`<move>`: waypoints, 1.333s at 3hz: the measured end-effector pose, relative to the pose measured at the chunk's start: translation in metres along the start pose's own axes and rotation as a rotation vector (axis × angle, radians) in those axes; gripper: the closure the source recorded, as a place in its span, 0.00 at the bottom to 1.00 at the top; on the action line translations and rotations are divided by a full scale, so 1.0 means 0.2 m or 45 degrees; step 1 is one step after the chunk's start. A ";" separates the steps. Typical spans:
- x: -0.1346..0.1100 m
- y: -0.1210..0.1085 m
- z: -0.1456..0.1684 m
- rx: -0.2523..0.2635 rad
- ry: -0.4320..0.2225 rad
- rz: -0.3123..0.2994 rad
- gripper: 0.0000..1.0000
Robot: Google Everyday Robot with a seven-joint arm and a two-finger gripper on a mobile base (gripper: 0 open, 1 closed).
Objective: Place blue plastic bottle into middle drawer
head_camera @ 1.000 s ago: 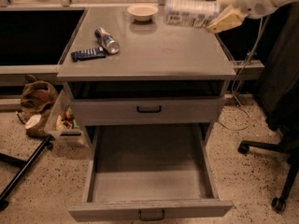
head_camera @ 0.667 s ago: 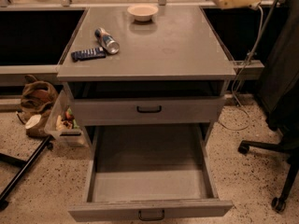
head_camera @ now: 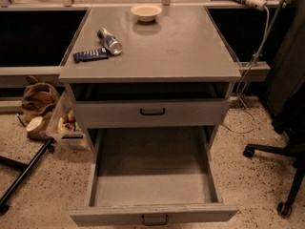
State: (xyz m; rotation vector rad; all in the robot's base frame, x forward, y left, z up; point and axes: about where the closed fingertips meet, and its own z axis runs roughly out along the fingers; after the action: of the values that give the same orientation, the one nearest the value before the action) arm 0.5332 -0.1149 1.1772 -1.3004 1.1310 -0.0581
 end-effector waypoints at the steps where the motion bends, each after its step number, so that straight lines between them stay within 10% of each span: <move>1: 0.00 0.00 0.00 0.000 0.000 0.000 1.00; 2: 0.09 0.11 0.03 -0.042 0.030 0.041 1.00; 4: 0.50 0.86 0.01 -0.280 0.097 0.333 1.00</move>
Offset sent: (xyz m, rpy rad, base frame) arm 0.0092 -0.0046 -0.1374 -0.0239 0.2363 -0.0202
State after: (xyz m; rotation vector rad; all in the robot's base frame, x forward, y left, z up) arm 0.4928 -0.1148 0.9811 -1.3401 1.3943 0.2173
